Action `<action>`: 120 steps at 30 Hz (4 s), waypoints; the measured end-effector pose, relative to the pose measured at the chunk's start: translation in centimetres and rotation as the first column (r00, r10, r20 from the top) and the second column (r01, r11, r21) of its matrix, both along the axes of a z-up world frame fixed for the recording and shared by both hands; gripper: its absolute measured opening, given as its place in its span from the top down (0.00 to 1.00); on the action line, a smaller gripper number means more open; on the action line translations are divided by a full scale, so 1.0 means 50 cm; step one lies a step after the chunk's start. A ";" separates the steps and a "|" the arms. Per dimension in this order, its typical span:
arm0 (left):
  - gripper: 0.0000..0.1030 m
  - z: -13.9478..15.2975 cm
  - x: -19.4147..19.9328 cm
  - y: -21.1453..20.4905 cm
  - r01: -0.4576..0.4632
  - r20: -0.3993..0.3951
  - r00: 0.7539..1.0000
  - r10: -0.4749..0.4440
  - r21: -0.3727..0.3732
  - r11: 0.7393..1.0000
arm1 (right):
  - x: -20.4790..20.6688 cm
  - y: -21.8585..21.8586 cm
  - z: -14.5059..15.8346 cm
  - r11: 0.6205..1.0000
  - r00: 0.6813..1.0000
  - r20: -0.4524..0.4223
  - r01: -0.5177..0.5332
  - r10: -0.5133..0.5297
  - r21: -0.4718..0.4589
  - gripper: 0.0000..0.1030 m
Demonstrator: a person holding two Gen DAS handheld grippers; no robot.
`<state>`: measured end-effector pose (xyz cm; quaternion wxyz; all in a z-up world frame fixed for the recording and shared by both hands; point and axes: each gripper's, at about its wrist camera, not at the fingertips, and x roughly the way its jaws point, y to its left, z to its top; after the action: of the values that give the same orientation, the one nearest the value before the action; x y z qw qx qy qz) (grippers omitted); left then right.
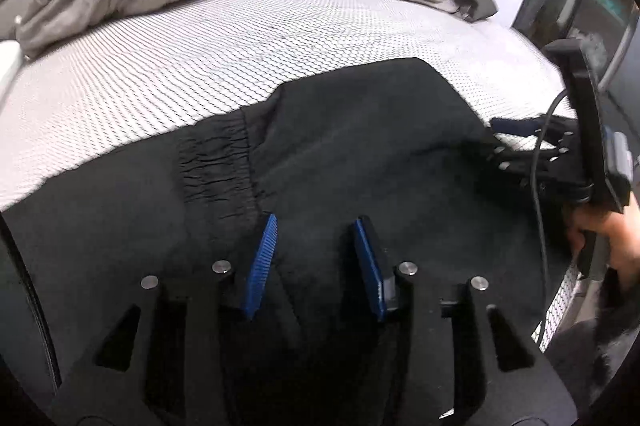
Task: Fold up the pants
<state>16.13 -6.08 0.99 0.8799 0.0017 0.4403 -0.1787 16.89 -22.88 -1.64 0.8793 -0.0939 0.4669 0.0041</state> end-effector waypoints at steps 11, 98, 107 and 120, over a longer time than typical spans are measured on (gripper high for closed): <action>0.63 -0.033 0.127 0.010 -0.116 -0.046 0.993 0.111 -0.131 0.985 | 0.060 0.150 -0.027 0.961 0.986 -0.022 -0.159 0.168 0.226 0.54; 0.69 0.161 -0.205 -0.218 0.233 0.023 0.972 -0.234 -0.211 0.949 | -0.274 -0.264 0.109 0.916 0.952 0.286 -0.014 -0.111 0.401 0.20; 0.35 0.186 -0.294 -0.198 0.348 0.129 0.934 -0.332 -0.130 0.928 | -0.252 -0.280 0.097 0.838 0.976 0.208 -0.059 -0.066 0.543 0.20; 0.21 0.094 -0.160 0.250 -0.343 0.030 0.932 0.360 -0.241 0.908 | -0.158 -0.170 -0.027 0.606 0.977 -0.111 -0.022 0.182 0.795 0.23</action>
<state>8.15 6.43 5.69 0.9075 -0.1736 0.3767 -0.0672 8.98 -31.38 -2.97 0.7827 0.2769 0.4889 0.2678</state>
